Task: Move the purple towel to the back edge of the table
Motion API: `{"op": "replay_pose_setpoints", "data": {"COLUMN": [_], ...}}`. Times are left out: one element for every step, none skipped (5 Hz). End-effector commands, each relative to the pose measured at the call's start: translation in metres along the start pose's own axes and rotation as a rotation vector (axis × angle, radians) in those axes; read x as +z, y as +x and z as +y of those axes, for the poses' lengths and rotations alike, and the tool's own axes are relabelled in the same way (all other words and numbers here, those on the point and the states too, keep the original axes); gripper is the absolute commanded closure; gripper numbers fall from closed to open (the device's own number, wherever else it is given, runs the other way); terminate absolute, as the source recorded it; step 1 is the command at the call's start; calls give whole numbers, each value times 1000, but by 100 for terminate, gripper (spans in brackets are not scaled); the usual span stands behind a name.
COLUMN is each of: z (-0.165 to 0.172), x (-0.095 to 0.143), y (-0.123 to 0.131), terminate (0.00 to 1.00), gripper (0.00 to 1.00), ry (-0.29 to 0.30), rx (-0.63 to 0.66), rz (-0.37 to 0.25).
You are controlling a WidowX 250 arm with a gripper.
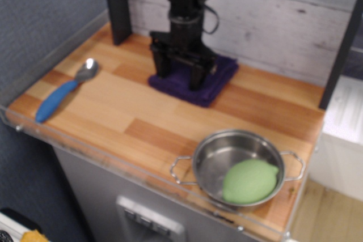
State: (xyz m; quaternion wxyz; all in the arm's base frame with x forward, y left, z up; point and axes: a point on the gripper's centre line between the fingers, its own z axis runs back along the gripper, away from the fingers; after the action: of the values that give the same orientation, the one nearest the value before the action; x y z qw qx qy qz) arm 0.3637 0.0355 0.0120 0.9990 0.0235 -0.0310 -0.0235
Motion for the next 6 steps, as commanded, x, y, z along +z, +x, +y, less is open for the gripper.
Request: {"op": "replay_pose_setpoints", "data": {"z": [2, 2, 1, 1, 4, 7], "x": [63, 90, 118, 147, 164, 162], "y": [18, 25, 13, -19, -68, -107], "terminate": [0, 0, 0, 0, 0, 0], "gripper": [0, 0, 0, 0, 0, 0], "ry": [-20, -27, -22, -12, -3, 18], "rx": [2, -15, -21, -12, 10, 22], "rz": [-129, -184, -223, -240, -229, -194]}}
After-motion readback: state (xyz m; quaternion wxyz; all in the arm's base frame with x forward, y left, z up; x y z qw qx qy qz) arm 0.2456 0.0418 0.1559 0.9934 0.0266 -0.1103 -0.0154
